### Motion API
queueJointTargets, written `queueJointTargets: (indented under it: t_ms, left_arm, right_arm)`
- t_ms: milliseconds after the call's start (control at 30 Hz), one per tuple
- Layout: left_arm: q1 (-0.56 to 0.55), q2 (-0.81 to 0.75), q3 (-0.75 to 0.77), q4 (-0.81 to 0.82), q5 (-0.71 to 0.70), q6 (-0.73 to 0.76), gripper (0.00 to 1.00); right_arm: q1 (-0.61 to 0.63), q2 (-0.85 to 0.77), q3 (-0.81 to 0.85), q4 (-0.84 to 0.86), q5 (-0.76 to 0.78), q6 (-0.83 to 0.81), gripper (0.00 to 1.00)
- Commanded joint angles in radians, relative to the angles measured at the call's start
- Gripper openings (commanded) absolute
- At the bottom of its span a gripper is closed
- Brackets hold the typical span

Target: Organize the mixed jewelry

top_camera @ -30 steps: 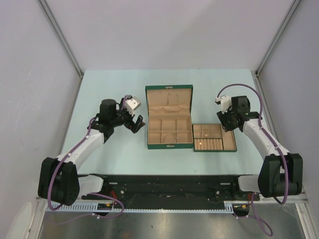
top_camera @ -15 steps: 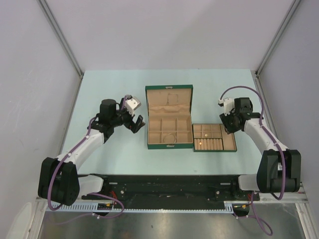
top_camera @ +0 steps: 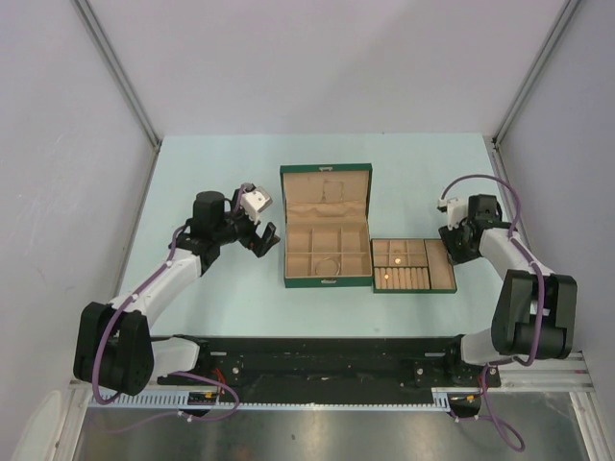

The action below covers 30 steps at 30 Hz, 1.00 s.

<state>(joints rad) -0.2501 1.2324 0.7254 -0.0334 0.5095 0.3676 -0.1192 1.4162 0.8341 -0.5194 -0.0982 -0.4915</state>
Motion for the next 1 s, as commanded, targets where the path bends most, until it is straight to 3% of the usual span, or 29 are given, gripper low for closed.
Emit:
queueJointTargets:
  t_ms: [0,633,967]
  left_arm:
    - [0.005,0.001,0.006,0.003,0.029,0.002,1.0]
    - [0.005,0.002,0.009,0.0,0.027,0.002,1.0]
    - [0.005,0.004,0.008,0.001,0.029,0.004,1.0]
  right_arm:
    - [-0.036,0.032,-0.007,0.051,-0.026,-0.025,0.39]
    - [-0.062,0.142,-0.01,0.094,-0.06,-0.027,0.37]
    - [-0.062,0.159,-0.009,0.091,-0.052,-0.013,0.03]
